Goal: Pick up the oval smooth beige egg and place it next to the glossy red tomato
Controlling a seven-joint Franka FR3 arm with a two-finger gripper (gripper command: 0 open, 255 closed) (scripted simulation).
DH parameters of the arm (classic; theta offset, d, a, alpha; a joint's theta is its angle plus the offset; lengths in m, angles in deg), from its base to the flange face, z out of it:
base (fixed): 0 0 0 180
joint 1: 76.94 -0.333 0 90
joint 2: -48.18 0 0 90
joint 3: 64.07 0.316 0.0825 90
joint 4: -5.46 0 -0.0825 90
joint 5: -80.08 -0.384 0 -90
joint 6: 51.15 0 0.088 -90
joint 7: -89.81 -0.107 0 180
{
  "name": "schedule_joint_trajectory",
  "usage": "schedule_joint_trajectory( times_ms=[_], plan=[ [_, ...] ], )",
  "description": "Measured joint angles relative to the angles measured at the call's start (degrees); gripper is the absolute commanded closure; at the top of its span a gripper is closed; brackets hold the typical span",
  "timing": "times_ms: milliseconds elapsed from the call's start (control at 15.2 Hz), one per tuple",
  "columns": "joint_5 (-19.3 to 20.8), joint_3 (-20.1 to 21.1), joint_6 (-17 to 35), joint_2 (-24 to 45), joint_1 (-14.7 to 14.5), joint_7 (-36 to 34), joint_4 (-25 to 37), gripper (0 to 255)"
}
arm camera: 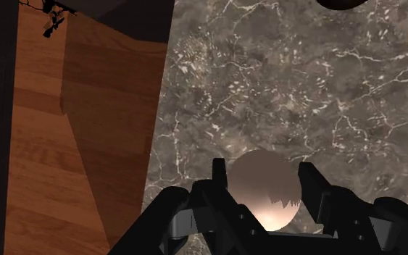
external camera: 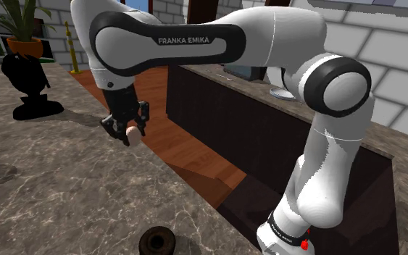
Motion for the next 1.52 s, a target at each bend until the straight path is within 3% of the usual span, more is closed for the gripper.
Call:
schedule_joint_trajectory(
  times_ms=[198,792,1518],
  plan=[
    [-2.5,0.9,2.1,-7.1,-0.3,-1.3,-8.9,255],
    [-9.1,4.4,4.4,-21.1,-4.2,-7.0,-24.3,255],
    [-18.2,10.0,2.4,-34.6,-10.8,-15.8,-34.2,255]
  ],
)
